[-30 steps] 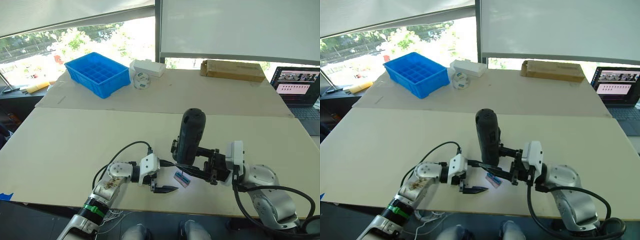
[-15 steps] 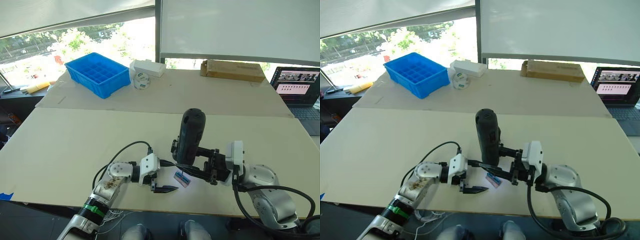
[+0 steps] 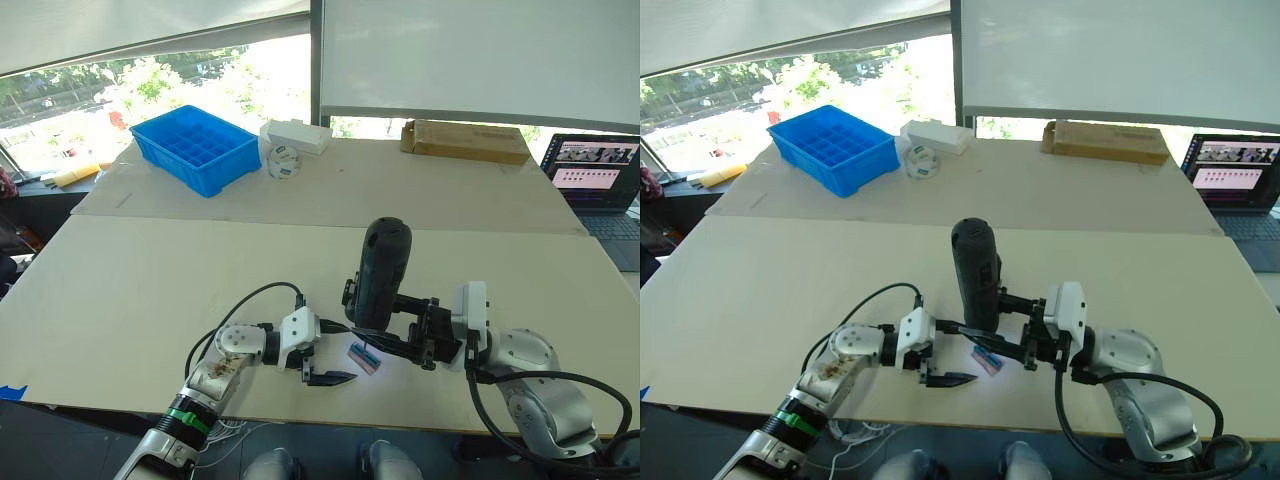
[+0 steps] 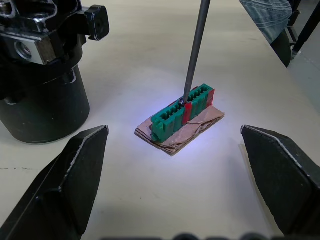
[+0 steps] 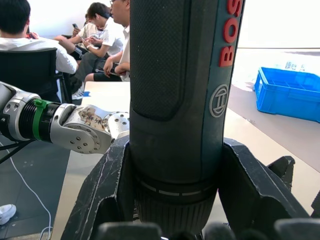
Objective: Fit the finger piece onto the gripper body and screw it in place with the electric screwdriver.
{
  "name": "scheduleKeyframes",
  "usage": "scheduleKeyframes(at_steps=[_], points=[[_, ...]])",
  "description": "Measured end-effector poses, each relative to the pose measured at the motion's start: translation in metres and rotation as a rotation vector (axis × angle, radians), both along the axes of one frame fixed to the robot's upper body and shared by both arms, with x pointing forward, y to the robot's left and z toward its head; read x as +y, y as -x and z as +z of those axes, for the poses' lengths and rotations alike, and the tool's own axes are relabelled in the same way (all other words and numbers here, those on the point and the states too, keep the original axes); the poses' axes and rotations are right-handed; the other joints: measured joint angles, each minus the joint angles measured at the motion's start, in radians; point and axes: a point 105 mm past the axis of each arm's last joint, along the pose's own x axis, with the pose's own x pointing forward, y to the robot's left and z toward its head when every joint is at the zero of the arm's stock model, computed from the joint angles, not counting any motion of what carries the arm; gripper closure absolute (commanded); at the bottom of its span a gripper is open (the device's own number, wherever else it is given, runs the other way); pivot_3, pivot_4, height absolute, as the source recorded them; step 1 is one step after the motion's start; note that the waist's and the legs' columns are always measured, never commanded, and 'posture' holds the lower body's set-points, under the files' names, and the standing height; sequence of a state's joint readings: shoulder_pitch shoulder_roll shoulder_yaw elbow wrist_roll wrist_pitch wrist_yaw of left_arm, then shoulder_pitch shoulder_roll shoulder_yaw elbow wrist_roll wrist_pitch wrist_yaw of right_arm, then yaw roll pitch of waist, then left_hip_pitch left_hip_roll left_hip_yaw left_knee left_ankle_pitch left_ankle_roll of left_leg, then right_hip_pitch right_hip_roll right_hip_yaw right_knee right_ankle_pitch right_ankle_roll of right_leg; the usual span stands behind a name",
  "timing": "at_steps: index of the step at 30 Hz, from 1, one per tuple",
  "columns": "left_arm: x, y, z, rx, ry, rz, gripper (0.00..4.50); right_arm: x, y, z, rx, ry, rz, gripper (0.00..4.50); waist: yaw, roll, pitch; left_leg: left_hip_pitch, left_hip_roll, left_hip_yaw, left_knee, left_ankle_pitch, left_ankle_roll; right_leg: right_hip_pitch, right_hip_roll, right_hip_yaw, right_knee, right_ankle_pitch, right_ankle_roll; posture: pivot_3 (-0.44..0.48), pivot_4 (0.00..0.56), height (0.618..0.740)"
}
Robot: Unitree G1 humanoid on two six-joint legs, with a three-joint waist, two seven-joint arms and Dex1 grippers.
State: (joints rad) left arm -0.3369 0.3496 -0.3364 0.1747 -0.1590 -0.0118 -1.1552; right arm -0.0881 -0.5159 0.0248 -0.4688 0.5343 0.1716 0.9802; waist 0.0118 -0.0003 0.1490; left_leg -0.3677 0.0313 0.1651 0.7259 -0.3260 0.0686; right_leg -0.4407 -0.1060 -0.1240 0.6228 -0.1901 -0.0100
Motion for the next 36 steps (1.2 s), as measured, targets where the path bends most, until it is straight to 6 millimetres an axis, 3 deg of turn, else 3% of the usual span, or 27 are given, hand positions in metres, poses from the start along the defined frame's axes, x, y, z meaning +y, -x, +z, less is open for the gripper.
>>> scheduleKeyframes(at_steps=[36], points=[[0.0000,-0.0001,-0.0001,-0.001,0.000,0.001,0.02,-0.0020,0.0003,-0.0017,0.017,0.005,0.013,2.59,0.000,0.000,0.000,0.000,0.000,0.000,0.000,0.000,0.001,0.000,-0.001,0.000,0.000,0.000,0.000,0.000,0.150,0.740]])
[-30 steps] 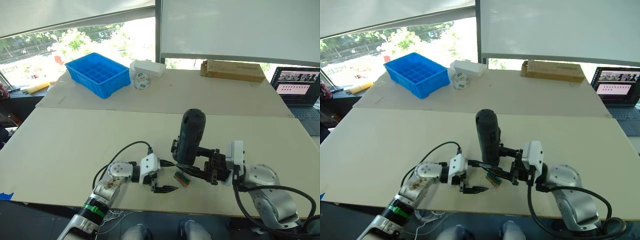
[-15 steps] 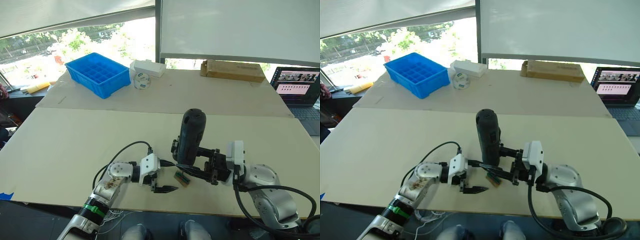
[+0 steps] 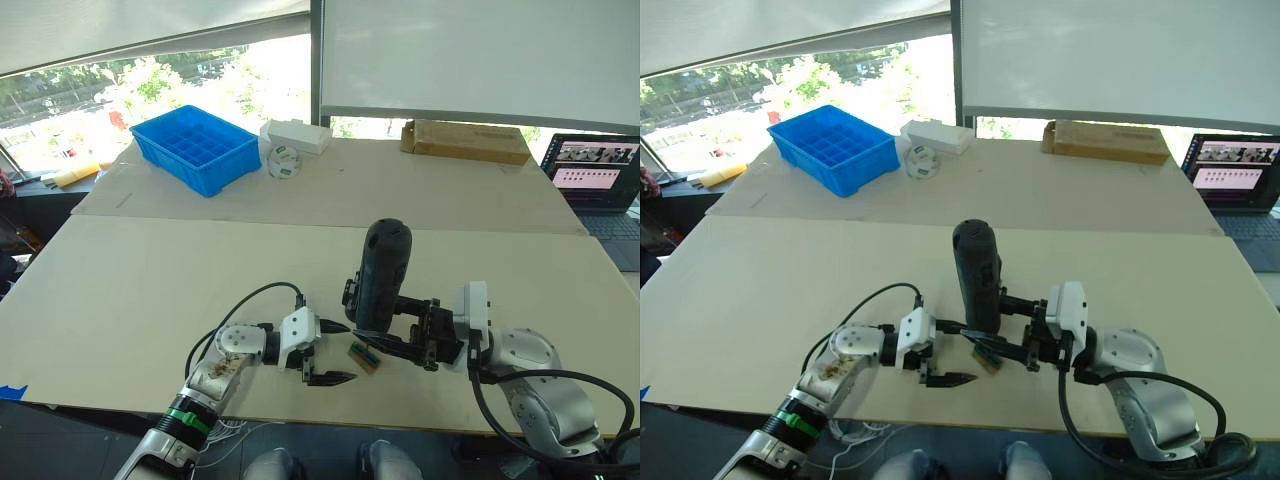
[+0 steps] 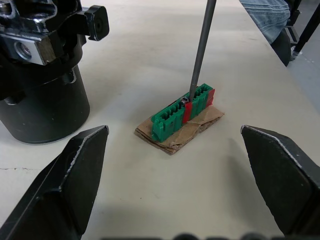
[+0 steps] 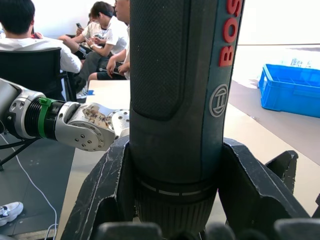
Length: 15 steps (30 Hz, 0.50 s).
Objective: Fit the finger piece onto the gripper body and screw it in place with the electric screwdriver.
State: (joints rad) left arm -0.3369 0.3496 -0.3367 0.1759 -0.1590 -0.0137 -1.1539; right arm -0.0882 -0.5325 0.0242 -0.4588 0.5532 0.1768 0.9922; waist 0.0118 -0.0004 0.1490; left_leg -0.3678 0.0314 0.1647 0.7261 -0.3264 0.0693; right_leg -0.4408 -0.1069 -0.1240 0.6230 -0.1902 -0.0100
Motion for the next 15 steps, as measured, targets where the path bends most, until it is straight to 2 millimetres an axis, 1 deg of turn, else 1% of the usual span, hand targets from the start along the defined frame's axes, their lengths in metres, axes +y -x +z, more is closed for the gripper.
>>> scheduleKeyframes(at_steps=[15], points=[[0.0036,0.0023,-0.0012,-0.003,0.002,0.005,0.02,-0.0017,-0.0018,-0.0003,0.018,0.002,0.005,2.59,-0.003,0.000,0.000,0.000,0.000,0.000,0.000,0.000,0.000,0.000,0.000,0.000,0.000,0.000,0.000,0.000,0.150,0.740]])
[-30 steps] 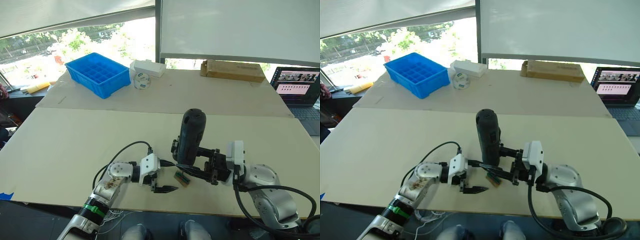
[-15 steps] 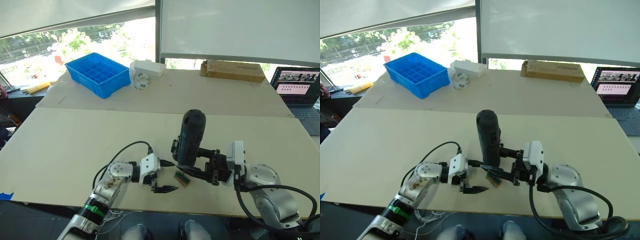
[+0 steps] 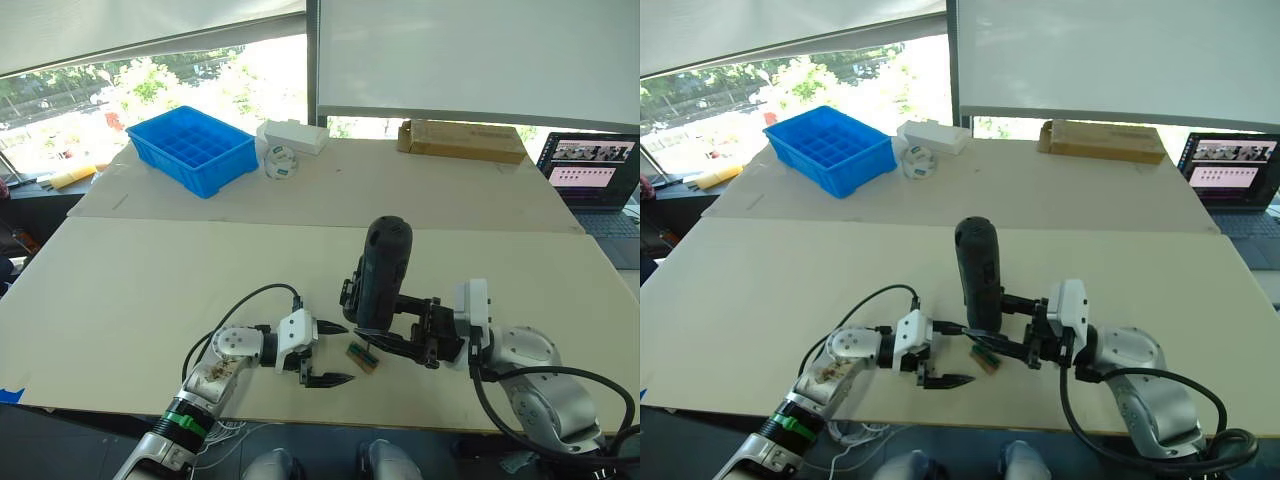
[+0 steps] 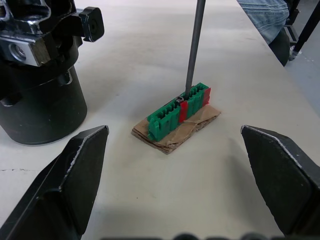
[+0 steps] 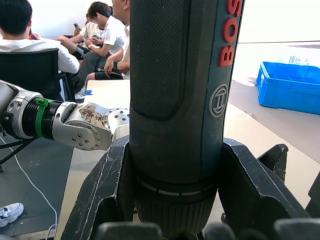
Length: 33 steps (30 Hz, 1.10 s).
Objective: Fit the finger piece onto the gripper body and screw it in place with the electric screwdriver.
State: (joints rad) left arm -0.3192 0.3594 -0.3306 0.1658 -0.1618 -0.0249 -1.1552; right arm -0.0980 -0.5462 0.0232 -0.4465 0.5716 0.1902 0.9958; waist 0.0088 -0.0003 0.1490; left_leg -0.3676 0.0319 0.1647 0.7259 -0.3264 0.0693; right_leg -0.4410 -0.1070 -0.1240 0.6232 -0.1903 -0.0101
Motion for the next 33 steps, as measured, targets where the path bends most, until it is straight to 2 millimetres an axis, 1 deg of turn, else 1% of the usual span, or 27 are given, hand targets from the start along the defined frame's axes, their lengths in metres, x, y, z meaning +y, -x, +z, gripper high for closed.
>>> scheduleKeyframes(at_steps=[7,19,33], points=[[-0.0017,-0.0009,0.0006,0.004,-0.002,-0.002,0.02,-0.0016,-0.0012,-0.0032,0.031,0.018,-0.001,2.59,0.002,0.000,0.000,0.000,0.000,0.000,0.000,0.000,0.000,0.000,0.000,0.000,0.000,0.000,0.000,0.000,0.150,0.740],[-0.0018,-0.0009,0.0007,0.002,0.000,-0.001,0.02,-0.0032,-0.0024,0.0041,0.024,-0.004,0.007,2.59,0.003,0.000,0.000,0.000,0.000,0.000,0.001,-0.001,0.002,0.000,-0.001,0.000,0.000,0.000,0.000,0.000,0.150,0.740],[-0.0020,-0.0010,0.0007,0.007,-0.002,-0.001,0.02,-0.0066,-0.0044,0.0058,0.026,0.000,-0.009,2.59,0.002,0.000,0.000,0.000,0.000,0.000,0.001,-0.001,0.002,0.000,-0.001,0.000,0.000,0.000,0.000,0.000,0.150,0.740]])
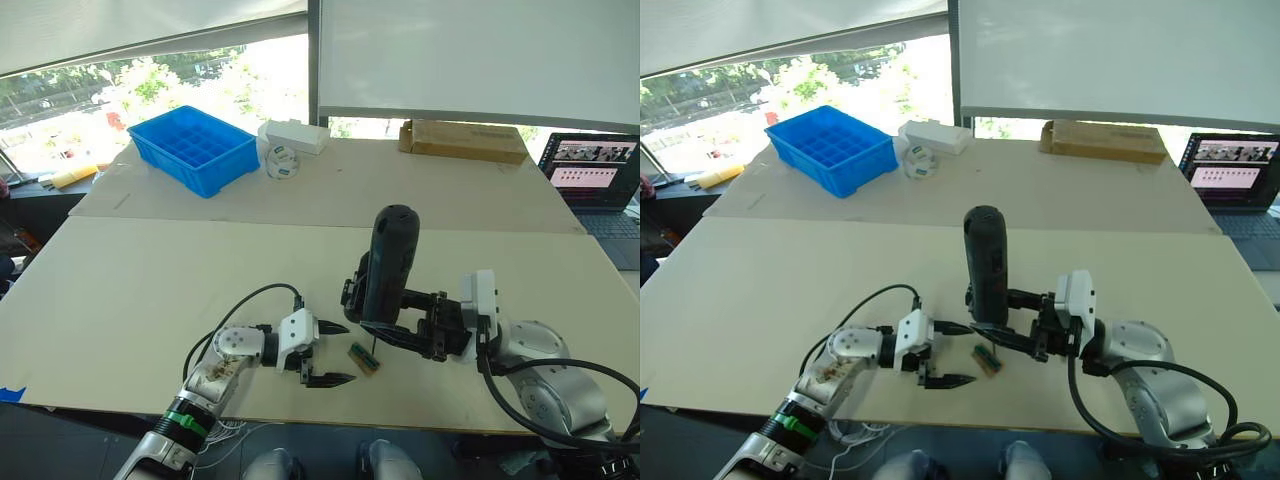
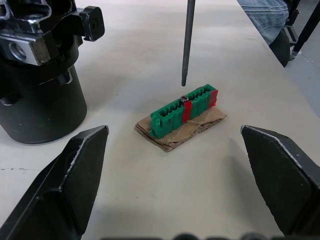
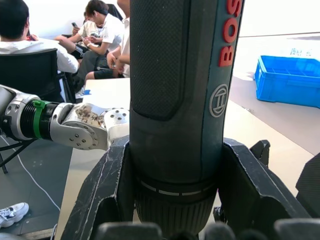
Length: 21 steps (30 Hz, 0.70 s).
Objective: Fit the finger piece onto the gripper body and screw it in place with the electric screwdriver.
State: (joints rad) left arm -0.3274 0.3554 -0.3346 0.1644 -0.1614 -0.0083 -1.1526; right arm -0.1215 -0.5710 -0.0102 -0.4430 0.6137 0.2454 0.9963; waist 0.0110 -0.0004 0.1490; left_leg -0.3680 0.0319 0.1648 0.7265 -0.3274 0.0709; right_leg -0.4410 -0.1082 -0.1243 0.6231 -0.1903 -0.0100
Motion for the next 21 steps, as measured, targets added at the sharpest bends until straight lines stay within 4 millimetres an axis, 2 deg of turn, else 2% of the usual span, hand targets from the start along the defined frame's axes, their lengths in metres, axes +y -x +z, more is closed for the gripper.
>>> scheduleKeyframes(at_steps=[21], points=[[-0.0018,-0.0013,-0.0002,-0.001,0.004,-0.007,0.02,0.0047,-0.0010,0.0033,-0.016,-0.017,0.013,2.59,0.002,0.000,0.000,0.000,0.000,0.000,0.000,0.000,0.001,0.000,-0.001,0.000,0.000,0.000,0.000,0.000,0.150,0.740]])
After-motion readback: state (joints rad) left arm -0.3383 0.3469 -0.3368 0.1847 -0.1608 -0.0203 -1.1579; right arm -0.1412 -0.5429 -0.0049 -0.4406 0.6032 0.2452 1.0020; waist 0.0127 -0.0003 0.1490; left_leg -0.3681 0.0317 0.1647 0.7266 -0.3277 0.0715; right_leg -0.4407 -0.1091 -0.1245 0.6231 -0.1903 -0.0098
